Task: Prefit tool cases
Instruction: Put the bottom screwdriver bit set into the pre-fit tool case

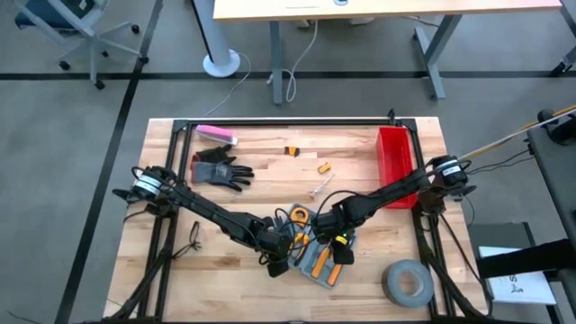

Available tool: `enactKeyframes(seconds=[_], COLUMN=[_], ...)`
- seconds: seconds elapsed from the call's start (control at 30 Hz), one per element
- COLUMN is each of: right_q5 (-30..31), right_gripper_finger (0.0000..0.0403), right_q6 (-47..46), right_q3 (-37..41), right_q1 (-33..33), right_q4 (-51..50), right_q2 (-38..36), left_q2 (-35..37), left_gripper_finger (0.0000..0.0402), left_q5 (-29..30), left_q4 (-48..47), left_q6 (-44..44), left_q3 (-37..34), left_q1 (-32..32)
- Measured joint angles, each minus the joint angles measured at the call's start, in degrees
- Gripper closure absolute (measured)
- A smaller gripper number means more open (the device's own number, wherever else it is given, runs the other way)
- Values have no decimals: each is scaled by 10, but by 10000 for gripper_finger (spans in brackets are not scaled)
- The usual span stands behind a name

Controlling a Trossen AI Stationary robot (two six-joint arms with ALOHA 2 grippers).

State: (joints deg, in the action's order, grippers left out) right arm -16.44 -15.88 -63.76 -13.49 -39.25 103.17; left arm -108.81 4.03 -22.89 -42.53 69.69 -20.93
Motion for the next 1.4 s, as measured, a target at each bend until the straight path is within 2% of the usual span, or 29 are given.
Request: enactKeyframes(seconds=[0.17,0.37,0.8,0.93,1.03,1.1,1.27,1.4], right_q5=[41,34,59,19,-1,-12,36,40], right_gripper_finger=[375,376,376,384,391,394,396,396], right_q6=[1,-11,-7,5,3,0,-6,-9], right_q3=[-27,-38,-20,18,20,20,0,-20], right_q1=[-1,-13,-16,2,20,25,23,21], right_q4=[-22,-66,-36,36,40,35,-13,-38], right_q2=[-28,-34,-22,20,31,21,-21,-40], left_q2=[1,2,2,2,3,6,10,10], left_gripper_finger=[248,248,248,248,248,248,248,248], left_q5=[0,0,-1,-2,-3,-3,-3,-3], left_q4=[-1,-2,-2,-3,-5,-5,-3,-3], left_q6=[0,0,-7,-7,-7,-7,-4,-3], left_q3=[0,0,0,0,0,0,0,0], left_q1=[0,0,0,0,0,0,0,0])
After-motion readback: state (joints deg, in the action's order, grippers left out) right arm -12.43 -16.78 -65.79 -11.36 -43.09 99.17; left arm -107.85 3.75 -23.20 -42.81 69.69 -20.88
